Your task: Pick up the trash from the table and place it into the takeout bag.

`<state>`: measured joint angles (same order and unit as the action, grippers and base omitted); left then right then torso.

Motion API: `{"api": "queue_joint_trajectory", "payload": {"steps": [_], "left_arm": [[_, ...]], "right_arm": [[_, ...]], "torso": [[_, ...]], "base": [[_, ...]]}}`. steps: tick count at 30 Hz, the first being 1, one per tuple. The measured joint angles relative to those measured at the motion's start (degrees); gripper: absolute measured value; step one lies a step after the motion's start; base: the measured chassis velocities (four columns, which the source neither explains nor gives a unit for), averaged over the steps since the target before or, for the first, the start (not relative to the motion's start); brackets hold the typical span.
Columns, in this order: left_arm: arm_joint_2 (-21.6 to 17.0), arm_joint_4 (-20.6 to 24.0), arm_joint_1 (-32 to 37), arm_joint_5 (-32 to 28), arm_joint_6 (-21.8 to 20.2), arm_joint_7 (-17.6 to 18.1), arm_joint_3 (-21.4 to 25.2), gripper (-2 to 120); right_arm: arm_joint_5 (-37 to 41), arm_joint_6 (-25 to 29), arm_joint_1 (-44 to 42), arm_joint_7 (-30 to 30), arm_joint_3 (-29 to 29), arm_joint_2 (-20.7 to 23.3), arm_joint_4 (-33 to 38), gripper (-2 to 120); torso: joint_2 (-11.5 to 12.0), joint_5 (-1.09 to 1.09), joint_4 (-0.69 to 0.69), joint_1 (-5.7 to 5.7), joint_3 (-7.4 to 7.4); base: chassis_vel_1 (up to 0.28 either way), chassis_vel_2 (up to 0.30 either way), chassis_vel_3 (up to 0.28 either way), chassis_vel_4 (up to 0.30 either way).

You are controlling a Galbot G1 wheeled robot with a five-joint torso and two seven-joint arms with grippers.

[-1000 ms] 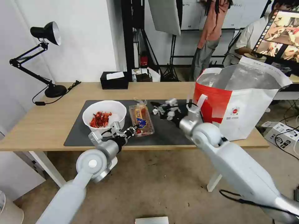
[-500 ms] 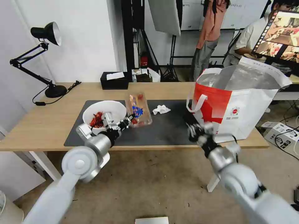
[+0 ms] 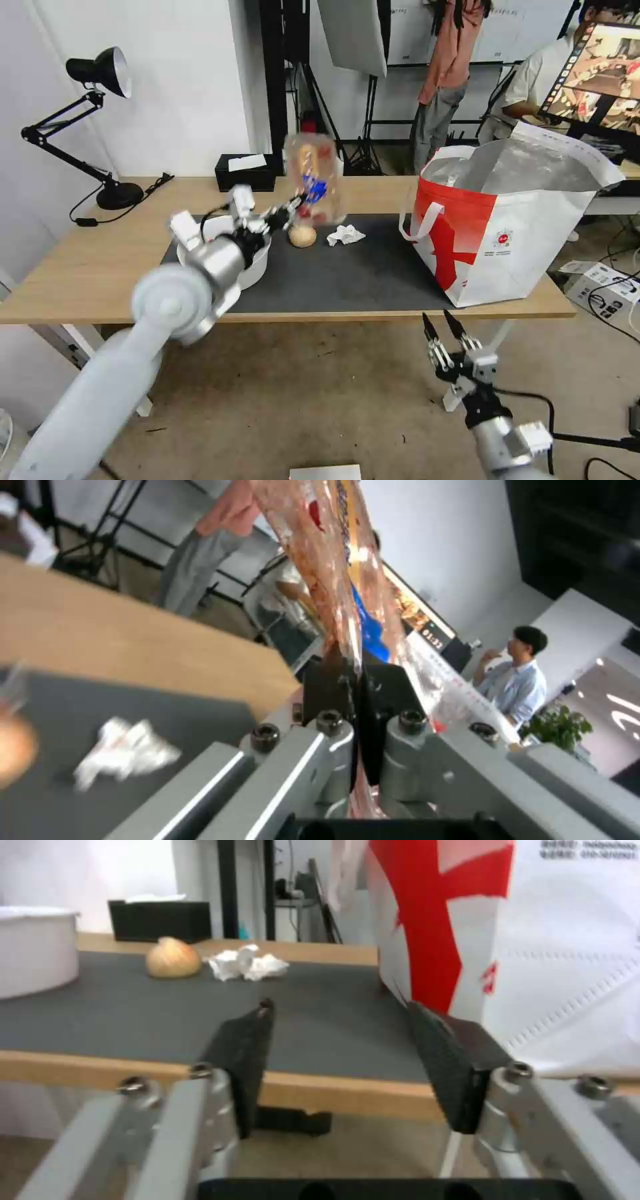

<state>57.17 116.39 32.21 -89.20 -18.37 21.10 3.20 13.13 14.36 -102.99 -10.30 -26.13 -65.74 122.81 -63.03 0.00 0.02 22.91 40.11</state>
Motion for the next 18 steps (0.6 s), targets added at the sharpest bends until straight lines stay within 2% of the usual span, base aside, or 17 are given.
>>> {"api": "queue_joint_trajectory", "payload": {"steps": [1, 2, 6, 7, 10, 11, 13, 14, 17, 18], "left_arm": [[1.0, -1.2, -2.8, 0.0, 0.0, 0.2, -1.8, 0], [1.0, -1.2, -2.8, 0.0, 0.0, 0.2, -1.8, 0], [7.3, -9.2, -15.5, 1.7, 0.9, 0.8, -10.3, 0], [7.3, -9.2, -15.5, 1.7, 0.9, 0.8, -10.3, 0], [12.4, -16.5, -22.4, 4.1, 1.8, 0.8, -15.1, 0], [12.4, -16.5, -22.4, 4.1, 1.8, 0.8, -15.1, 0], [16.1, -21.4, -25.8, 6.7, 2.5, 0.7, -17.8, 0], [16.1, -21.4, -25.8, 6.7, 2.5, 0.7, -17.8, 0], [22.2, -28.5, -29.3, 14.2, 5.0, 0.7, -21.9, 0], [22.2, -28.5, -29.3, 14.2, 5.0, 0.7, -21.9, 0]], "right_arm": [[-0.4, 0.0, -0.3, 0.0, -0.1, -0.5, -0.2, 65], [-0.4, 0.0, -0.3, 0.0, -0.1, -0.5, -0.2, 65], [-2.3, 0.0, -1.5, 0.1, 0.4, -2.2, -0.7, 85], [-2.3, 0.0, -1.5, 0.1, 0.4, -2.2, -0.7, 85], [-3.7, 0.0, -1.9, 0.2, 0.9, -3.3, -1.1, 98], [-3.7, 0.0, -1.9, 0.2, 0.9, -3.3, -1.1, 98], [-4.4, 0.0, -2.2, 0.2, 1.3, -3.9, -1.3, 100], [-4.4, 0.0, -2.2, 0.2, 1.3, -3.9, -1.3, 100], [-5.1, 0.0, -2.9, 0.2, 1.9, -4.7, -1.5, 100], [-5.1, 0.0, -2.9, 0.2, 1.9, -4.7, -1.5, 100]], "torso": [[0.0, -0.01, -0.01, 0.01, 0.00], [0.0, -0.01, -0.01, 0.01, 0.00], [0.0, 0.03, -0.04, 0.01, 0.00], [0.0, 0.03, -0.04, 0.01, 0.00], [0.0, 0.01, -0.02, 0.01, 0.01], [0.0, 0.01, -0.02, 0.01, 0.01], [0.0, 0.01, -0.02, 0.02, 0.01], [0.0, 0.01, -0.02, 0.02, 0.01], [0.0, 0.02, -0.03, 0.02, 0.01], [0.0, 0.02, -0.03, 0.02, 0.01]], "base": [[0.000, 0.000, 0.000, 0.000], [0.000, 0.000, 0.000, 0.000], [0.000, 0.000, 0.000, 0.000], [0.000, 0.000, 0.000, 0.000], [0.000, 0.000, 0.000, 0.000], [0.000, 0.000, 0.000, 0.000], [0.000, 0.000, 0.000, 0.000], [0.000, 0.000, 0.000, 0.000], [0.000, 0.000, 0.000, 0.000], [0.000, 0.000, 0.000, 0.000]]}}
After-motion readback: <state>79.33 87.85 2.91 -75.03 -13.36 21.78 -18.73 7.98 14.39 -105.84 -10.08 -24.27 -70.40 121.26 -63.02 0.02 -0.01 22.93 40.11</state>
